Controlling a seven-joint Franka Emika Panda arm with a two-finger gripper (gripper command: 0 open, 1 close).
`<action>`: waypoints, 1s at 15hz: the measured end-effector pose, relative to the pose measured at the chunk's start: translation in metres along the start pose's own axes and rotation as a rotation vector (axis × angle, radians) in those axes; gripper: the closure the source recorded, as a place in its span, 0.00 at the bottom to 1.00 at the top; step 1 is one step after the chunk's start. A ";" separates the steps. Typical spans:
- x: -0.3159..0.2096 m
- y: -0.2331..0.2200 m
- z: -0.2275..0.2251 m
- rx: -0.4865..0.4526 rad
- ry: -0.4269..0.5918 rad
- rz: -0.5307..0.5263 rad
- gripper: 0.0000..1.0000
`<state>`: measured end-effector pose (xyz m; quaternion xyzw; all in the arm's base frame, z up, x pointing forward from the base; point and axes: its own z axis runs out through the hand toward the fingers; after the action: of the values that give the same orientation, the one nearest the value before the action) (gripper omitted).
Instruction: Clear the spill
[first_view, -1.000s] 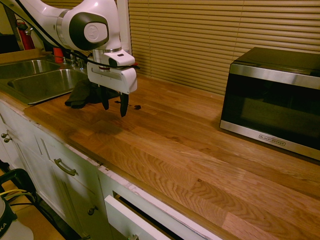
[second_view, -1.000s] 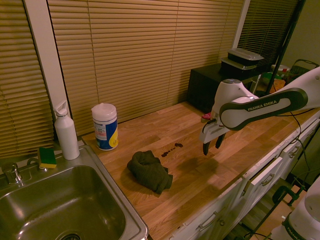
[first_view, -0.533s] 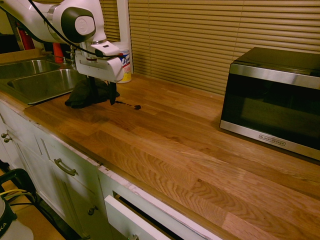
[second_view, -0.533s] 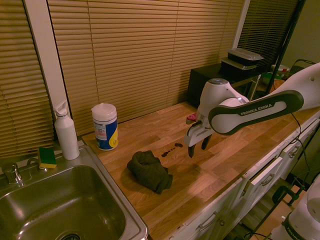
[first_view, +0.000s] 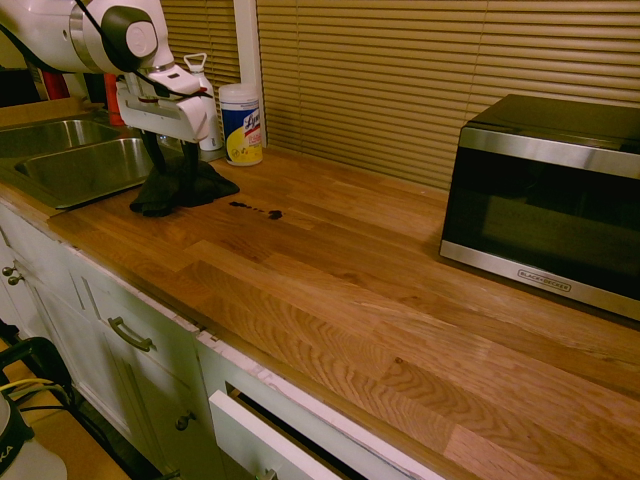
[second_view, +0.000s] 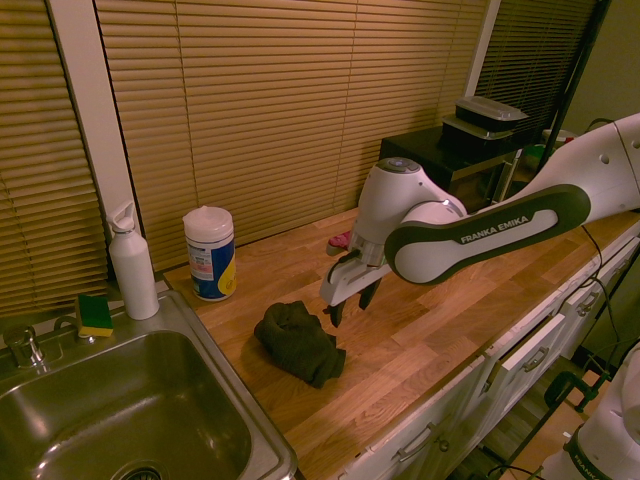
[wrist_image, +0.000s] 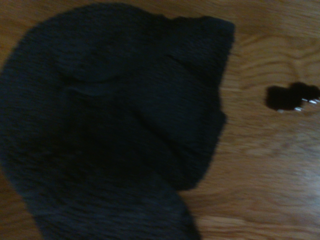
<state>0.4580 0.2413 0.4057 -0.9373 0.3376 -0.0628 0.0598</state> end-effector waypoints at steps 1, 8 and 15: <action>-0.007 -0.012 0.001 0.012 -0.005 -0.006 0.00; -0.032 -0.076 0.029 0.045 0.049 -0.037 0.00; -0.024 -0.104 0.074 0.005 0.167 0.044 0.00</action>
<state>0.5160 0.3414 0.3466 -0.9210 0.3617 -0.1402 0.0350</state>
